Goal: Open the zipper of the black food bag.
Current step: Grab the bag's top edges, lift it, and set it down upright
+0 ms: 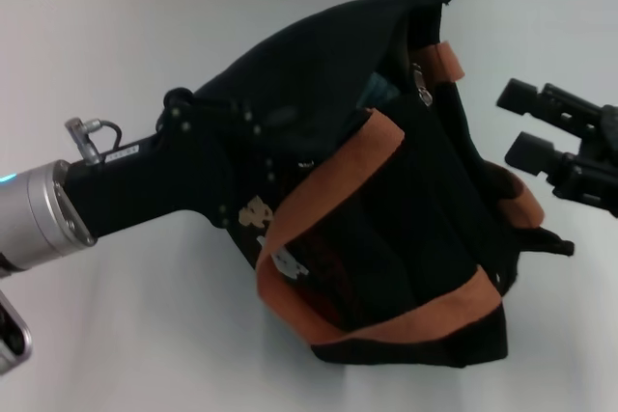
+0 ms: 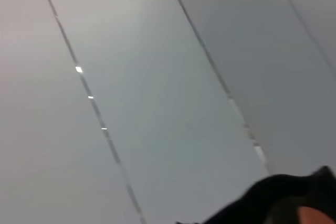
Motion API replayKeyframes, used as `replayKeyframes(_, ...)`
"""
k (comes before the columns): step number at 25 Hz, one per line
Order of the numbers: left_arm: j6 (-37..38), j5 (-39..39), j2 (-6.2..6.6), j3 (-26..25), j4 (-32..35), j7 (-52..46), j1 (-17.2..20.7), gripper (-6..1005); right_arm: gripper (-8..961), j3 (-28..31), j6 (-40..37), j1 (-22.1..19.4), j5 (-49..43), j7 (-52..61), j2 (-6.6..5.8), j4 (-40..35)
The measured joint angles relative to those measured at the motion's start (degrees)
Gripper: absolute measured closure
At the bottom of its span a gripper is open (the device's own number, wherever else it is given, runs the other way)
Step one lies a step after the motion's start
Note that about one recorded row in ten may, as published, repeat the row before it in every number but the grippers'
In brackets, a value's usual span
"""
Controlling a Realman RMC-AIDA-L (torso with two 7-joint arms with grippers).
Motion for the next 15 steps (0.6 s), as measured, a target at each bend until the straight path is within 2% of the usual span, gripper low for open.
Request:
replayKeyframes(6, 0.21, -0.11, 0.03, -0.14, -0.37, 1.48, 0.10, 897, 150, -0.60, -1.65, 0.27, 0.10, 1.12, -0.30, 0.61)
replayKeyframes(8, 0.17, -0.08, 0.04, -0.41, -0.30, 1.51, -0.01, 897, 151, -1.72, -3.37, 0.30, -0.85, 3.55, -0.71, -1.19)
replayKeyframes(9, 0.17, -0.14, 0.04, -0.52, -0.26, 1.52, -0.03, 897, 151, -2.63, -4.40, 0.17, -1.95, 4.67, -1.11, -2.17)
replayKeyframes(10, 0.17, -0.46, 0.06, -0.60, -0.11, 1.55, -0.03, 897, 151, -4.10, -6.05, -0.68, -3.62, 5.73, -2.16, -3.51)
replayKeyframes(11, 0.17, -0.46, 0.06, -0.60, -0.11, 1.55, -0.03, 897, 152, -4.10, -6.05, -0.68, -3.62, 5.73, -2.16, -3.51)
replayKeyframes(12, 0.18, -0.71, 0.05, -0.59, -0.09, 1.56, -0.01, 897, 152, -4.39, -6.67, -1.43, -4.02, 5.91, -2.77, -3.79)
replayKeyframes(15, 0.11, -1.71, 0.05, -0.56, -0.09, 1.59, -0.02, 897, 153, -4.87, -8.28, -4.96, -4.21, 6.23, -4.84, -4.56)
